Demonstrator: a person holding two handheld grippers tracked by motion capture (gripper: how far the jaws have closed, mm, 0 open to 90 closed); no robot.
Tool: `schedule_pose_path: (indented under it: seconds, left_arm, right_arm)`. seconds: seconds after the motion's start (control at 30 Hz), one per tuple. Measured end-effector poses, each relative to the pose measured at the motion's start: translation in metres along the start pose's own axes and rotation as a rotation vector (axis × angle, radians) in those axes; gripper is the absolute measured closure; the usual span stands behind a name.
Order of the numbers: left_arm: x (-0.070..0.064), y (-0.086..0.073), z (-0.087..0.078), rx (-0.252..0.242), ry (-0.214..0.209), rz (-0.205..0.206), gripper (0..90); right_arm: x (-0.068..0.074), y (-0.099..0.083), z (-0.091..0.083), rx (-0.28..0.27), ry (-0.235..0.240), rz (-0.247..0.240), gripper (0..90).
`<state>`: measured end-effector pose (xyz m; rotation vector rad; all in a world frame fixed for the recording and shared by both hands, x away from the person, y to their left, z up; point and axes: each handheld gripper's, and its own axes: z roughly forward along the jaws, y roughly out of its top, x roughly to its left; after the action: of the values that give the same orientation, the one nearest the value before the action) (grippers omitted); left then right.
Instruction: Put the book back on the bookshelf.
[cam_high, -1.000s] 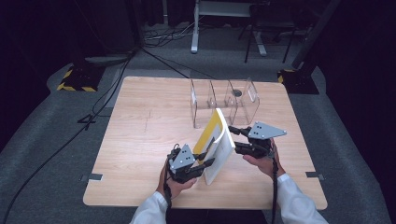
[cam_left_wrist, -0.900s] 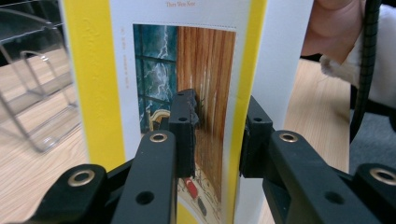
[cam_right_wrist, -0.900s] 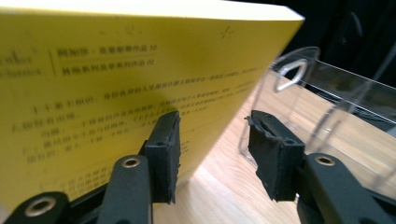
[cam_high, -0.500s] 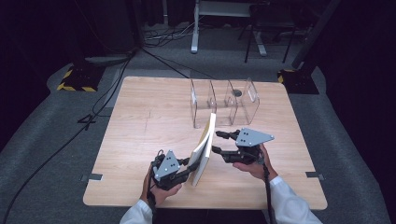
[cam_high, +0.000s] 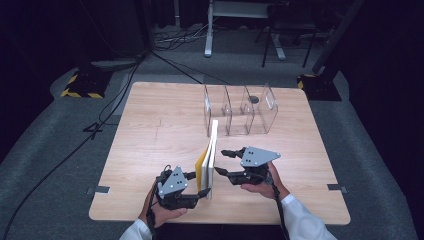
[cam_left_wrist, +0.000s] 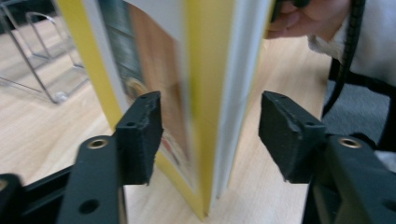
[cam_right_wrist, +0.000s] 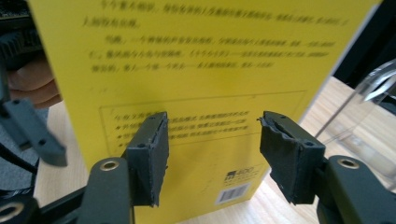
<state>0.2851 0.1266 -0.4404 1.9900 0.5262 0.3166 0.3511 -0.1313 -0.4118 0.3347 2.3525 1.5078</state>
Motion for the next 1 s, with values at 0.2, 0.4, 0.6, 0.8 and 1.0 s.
schedule_pose_path:
  seconds: [0.2, 0.4, 0.6, 0.8, 1.0]
  left_arm:
    - [-0.009, 0.002, 0.013, 0.008, 0.039, -0.032, 23.9]
    - [-0.014, 0.004, 0.021, 0.018, 0.113, -0.054, 22.2]
    - [-0.012, 0.001, 0.032, 0.042, 0.179, -0.077, 28.6]
    - [-0.012, -0.002, 0.035, 0.045, 0.222, -0.078, 45.2]
    - [-0.011, -0.005, 0.028, 0.052, 0.213, -0.068, 59.3]
  right_arm:
    - [0.004, -0.003, 0.008, 0.028, 0.001, -0.012, 40.7]
    - [0.000, -0.008, 0.018, 0.048, -0.002, 0.017, 37.9]
    - [-0.003, -0.012, 0.026, 0.091, -0.041, 0.021, 35.6]
    - [-0.010, -0.013, 0.023, 0.087, -0.072, 0.043, 35.7]
    - [-0.020, -0.016, 0.016, 0.066, -0.125, 0.067, 34.1]
